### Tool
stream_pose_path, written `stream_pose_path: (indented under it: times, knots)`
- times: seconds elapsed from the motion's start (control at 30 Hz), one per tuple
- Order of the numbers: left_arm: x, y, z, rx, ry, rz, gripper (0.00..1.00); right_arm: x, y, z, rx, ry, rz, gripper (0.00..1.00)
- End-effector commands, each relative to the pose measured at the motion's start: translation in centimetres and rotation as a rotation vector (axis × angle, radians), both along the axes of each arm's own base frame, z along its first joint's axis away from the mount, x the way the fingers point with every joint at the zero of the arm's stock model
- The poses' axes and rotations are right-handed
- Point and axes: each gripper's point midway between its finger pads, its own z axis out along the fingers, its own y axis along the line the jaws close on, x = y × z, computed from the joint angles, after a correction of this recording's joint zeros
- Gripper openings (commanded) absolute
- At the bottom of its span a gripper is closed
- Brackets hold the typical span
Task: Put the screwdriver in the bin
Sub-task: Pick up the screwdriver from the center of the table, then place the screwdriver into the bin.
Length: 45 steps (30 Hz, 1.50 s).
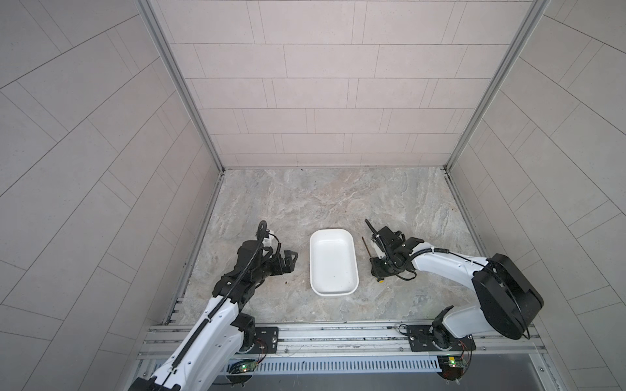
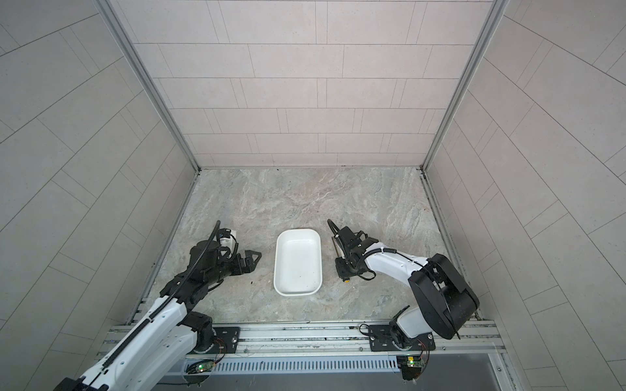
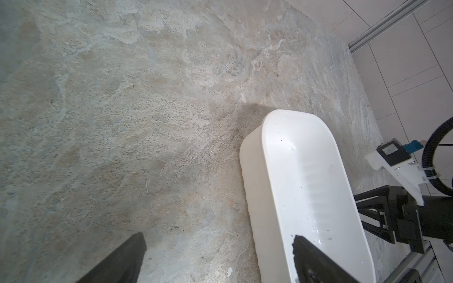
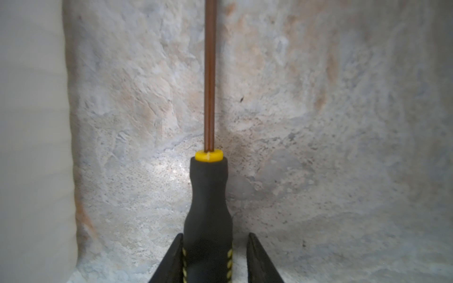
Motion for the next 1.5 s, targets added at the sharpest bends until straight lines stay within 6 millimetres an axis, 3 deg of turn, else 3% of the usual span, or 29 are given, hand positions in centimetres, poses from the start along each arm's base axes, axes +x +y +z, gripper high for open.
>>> stream_pose_path:
  times: [0.0,0.17,0.4,0.53,0.77,0.93,1.23,1.47]
  knots:
    - [-0.3,-0.1,-0.2,-0.004,0.002,-0.010,1.00,-0.2,-0.1,-0.3,-0.018,0.012,-0.006,0.29]
    - [-0.4,-0.1,-0.2,-0.004,-0.001,-0.010,1.00,-0.4,-0.2,-0.2,-0.016,0.017,-0.008,0.02]
    - [-0.4,-0.2,-0.1,-0.005,-0.007,-0.014,1.00,-0.3,0.4,1.7,0.057,0.027,-0.028,0.00]
    - [-0.4,-0.1,-0.1,-0.004,-0.005,-0.013,1.00,0.3,-0.2,4.9,0.098,-0.009,-0.086,0.00]
    - [-0.4,-0.1,-0.2,-0.003,-0.005,-0.009,1.00,1.7,-0.1,14.4,0.260,-0.221,-0.213,0.00]
    - [-0.3,0.0,-0.1,-0.002,-0.006,-0.006,1.00,1.0,1.4,17.5,0.415,-0.252,-0.249,0.00]
    - [-0.3,-0.1,-0.1,-0.001,-0.007,-0.007,1.00,-0.9,6.8,17.7,0.486,-0.259,-0.244,0.00]
    - [-0.3,-0.1,-0.2,0.000,-0.006,-0.008,1.00,-1.5,10.7,14.9,0.363,-0.218,-0.194,0.00]
